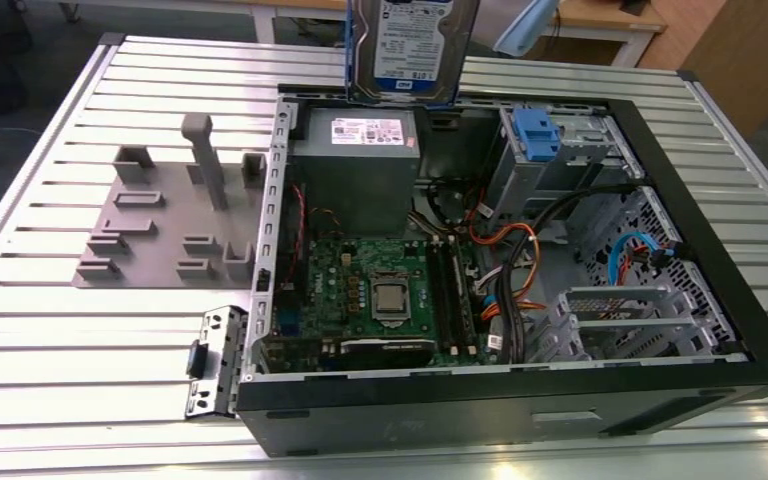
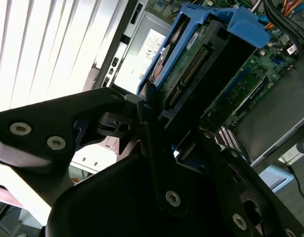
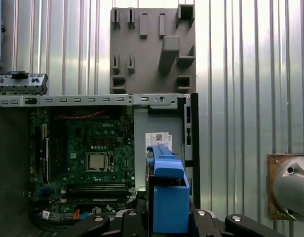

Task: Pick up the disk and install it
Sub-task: 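Pick up the disk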

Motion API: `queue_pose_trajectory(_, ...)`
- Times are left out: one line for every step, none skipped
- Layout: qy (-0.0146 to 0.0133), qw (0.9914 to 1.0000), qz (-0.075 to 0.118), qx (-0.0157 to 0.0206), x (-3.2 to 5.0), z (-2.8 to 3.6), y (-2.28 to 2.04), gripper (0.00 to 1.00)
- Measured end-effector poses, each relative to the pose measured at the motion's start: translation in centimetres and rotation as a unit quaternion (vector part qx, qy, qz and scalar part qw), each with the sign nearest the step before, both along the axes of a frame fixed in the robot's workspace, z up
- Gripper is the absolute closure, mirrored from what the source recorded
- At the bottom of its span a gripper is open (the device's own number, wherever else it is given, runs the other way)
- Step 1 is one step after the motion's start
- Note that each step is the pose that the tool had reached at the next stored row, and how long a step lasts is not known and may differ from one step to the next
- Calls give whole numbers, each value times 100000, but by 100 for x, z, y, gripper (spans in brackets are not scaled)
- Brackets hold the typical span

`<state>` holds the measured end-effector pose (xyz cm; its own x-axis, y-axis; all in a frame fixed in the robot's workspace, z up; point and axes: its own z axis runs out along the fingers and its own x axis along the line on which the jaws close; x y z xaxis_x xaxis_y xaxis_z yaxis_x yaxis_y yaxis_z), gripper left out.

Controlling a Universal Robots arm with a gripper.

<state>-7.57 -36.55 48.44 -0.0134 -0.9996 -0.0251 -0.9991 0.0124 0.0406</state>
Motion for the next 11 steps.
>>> queue_pose_trajectory(0, 100000, 2, 1, 1, 0, -10, 64)
queue_pose_trajectory(1, 100000, 3, 0, 3, 0, -19, 64)
queue_pose_trajectory(-2, 100000, 3, 2, 4, 0, -28, 64)
queue_pose_trajectory(-1, 100000, 1, 2, 5, -1, -38, 64)
queue_pose_trajectory(-1, 100000, -1, 3, 6, -1, -46, 64)
queue_pose_trajectory(0, 100000, 1, 0, 8, -1, -55, 64)
queue_pose_trajectory(-1, 100000, 0, 2, 10, -1, -65, 64)
queue_pose_trajectory(-2, 100000, -1, 3, 11, -1, -74, 64)
queue_pose_trajectory(-2, 100000, 0, 5, 13, -2, -83, 64)
queue_pose_trajectory(0, 100000, 0, -1, 15, -1, -91, 64)
queue_pose_trajectory(-1, 100000, -1, -1, 17, -1, -100, 64)
